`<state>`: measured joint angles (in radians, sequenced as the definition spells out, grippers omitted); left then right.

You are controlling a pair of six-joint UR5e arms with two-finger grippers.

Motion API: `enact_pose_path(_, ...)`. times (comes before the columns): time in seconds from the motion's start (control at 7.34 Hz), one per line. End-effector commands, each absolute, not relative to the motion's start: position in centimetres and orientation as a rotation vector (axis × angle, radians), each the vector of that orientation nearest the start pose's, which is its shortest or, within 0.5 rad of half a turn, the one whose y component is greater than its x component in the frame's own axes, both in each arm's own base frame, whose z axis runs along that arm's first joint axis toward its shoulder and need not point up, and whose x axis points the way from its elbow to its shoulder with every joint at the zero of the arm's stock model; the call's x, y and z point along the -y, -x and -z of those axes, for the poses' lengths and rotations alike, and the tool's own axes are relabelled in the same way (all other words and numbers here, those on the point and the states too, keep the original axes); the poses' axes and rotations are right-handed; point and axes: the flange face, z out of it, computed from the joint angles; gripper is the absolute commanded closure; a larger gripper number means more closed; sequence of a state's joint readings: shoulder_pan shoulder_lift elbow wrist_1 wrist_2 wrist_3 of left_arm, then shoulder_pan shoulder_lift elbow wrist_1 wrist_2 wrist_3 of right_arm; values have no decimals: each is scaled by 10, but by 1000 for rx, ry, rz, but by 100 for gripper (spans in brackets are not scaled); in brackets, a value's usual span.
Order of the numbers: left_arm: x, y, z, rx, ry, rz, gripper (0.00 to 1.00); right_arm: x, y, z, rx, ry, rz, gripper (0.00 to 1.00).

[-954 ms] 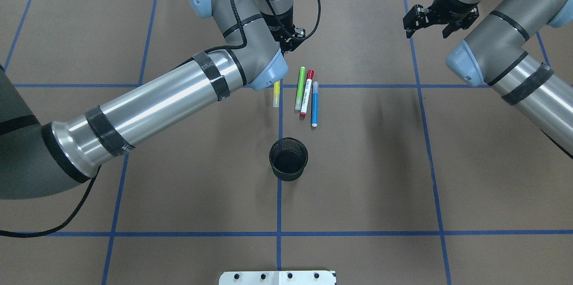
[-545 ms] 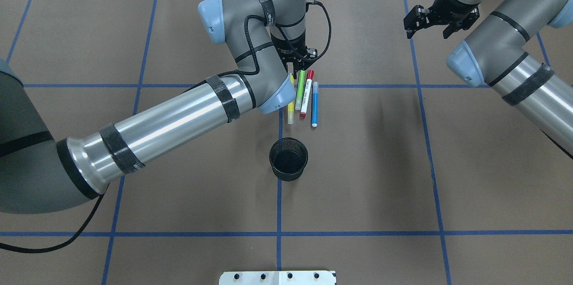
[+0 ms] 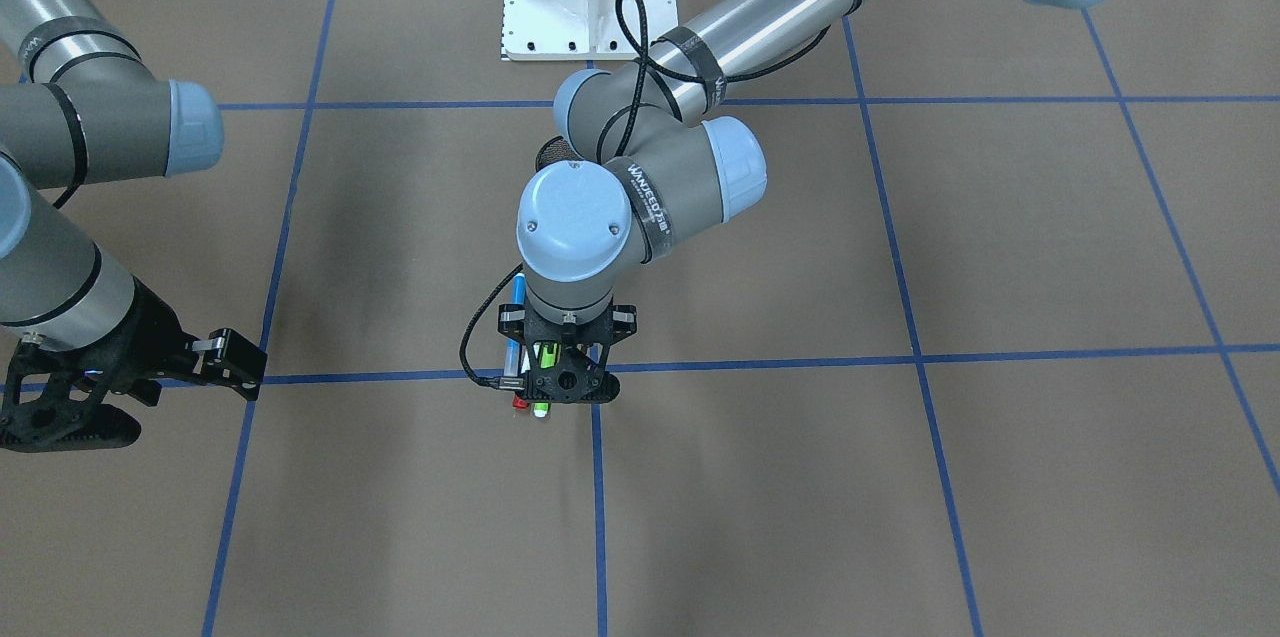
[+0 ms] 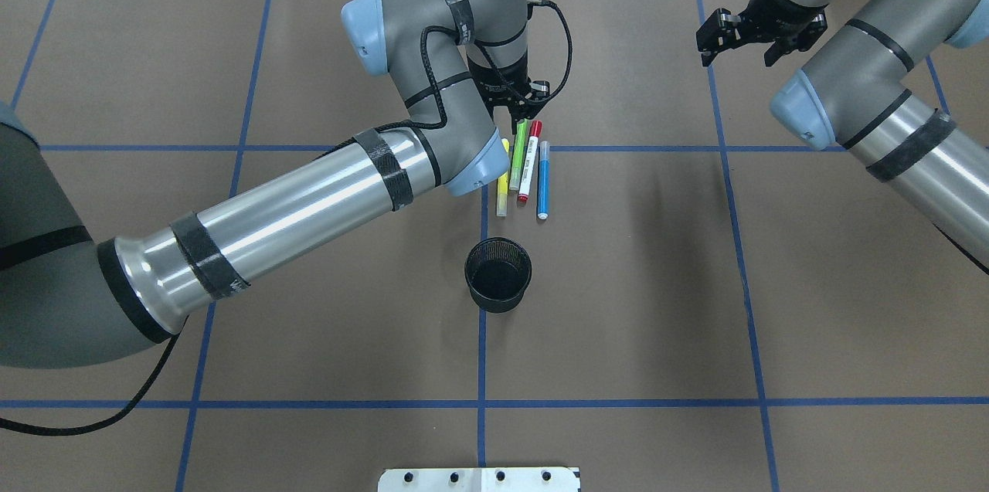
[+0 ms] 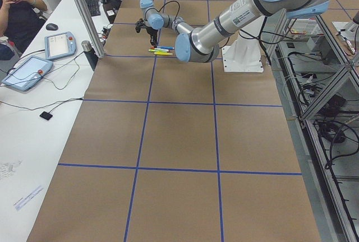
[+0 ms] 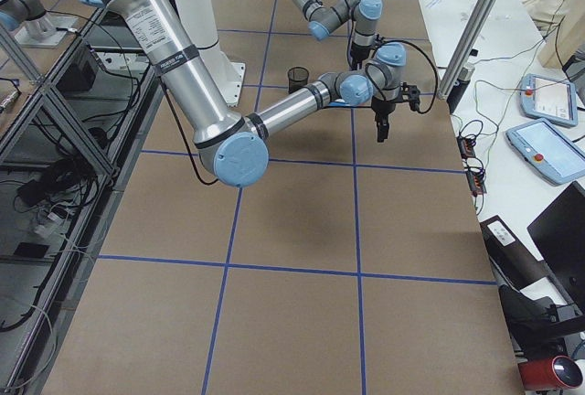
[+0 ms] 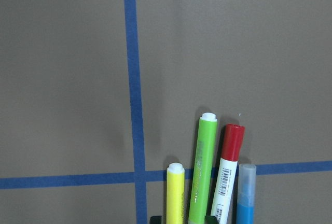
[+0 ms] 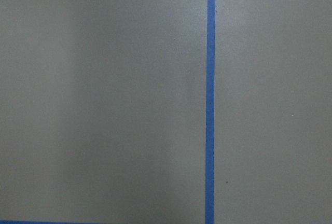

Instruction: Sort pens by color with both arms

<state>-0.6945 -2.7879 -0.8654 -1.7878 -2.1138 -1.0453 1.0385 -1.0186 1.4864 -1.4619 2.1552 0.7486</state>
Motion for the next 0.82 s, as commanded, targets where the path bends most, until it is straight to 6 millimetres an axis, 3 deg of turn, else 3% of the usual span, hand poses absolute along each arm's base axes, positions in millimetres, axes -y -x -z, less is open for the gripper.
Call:
enact_pose_path(0.0,644,-583,-103,-900,-18,-11,27,645,289,-362,794,-118,-32,2)
enact_pose_path(0.14,650,-559,-114,-912,-40,2,10,645,289,-361,796,-121,-32,2)
enact_pose_path(0.27,656,-514,-140,-932,-72,25,1,645,289,-360,797,-123,-30,2)
enact_pose_path(0.55,680,-410,-211,-970,-82,-30,1,646,288,-360,795,-134,-7,1)
enact_pose_path(0.68,681,-355,-249,-981,-103,-40,1,649,279,-361,793,-139,-17,1)
